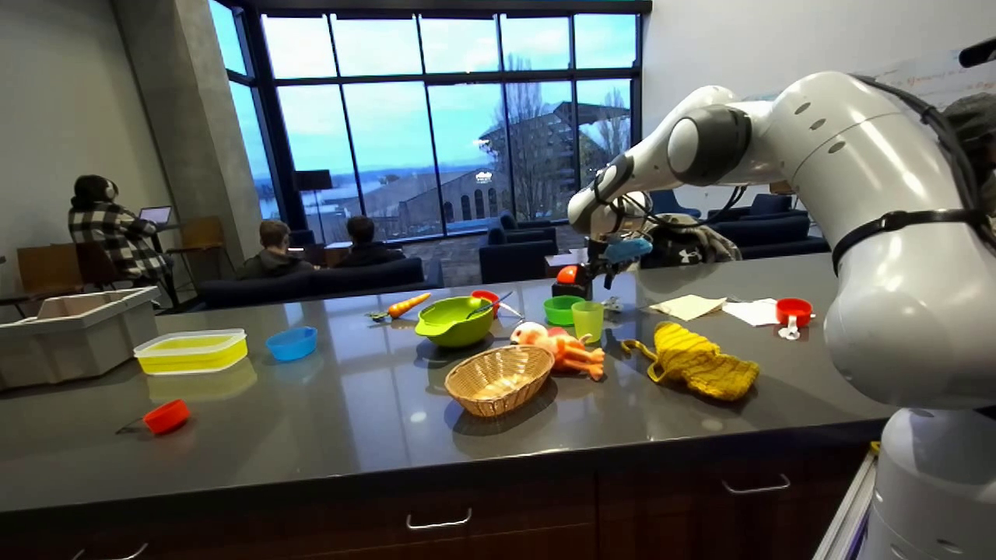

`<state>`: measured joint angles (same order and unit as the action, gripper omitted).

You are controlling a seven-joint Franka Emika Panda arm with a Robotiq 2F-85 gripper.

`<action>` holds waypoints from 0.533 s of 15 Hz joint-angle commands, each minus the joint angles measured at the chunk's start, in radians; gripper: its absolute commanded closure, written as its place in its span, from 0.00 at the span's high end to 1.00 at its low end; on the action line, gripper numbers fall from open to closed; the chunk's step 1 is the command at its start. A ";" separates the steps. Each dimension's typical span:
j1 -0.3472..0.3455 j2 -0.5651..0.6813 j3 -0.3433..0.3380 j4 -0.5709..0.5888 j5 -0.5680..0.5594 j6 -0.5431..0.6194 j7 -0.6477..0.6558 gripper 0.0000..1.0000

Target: Put the white object into the green bowl

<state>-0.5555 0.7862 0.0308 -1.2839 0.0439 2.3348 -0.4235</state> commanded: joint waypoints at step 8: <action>0.103 0.033 -0.103 0.037 -0.009 -0.049 0.079 1.00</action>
<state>-0.4894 0.7986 -0.0391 -1.2802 0.0438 2.3101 -0.3832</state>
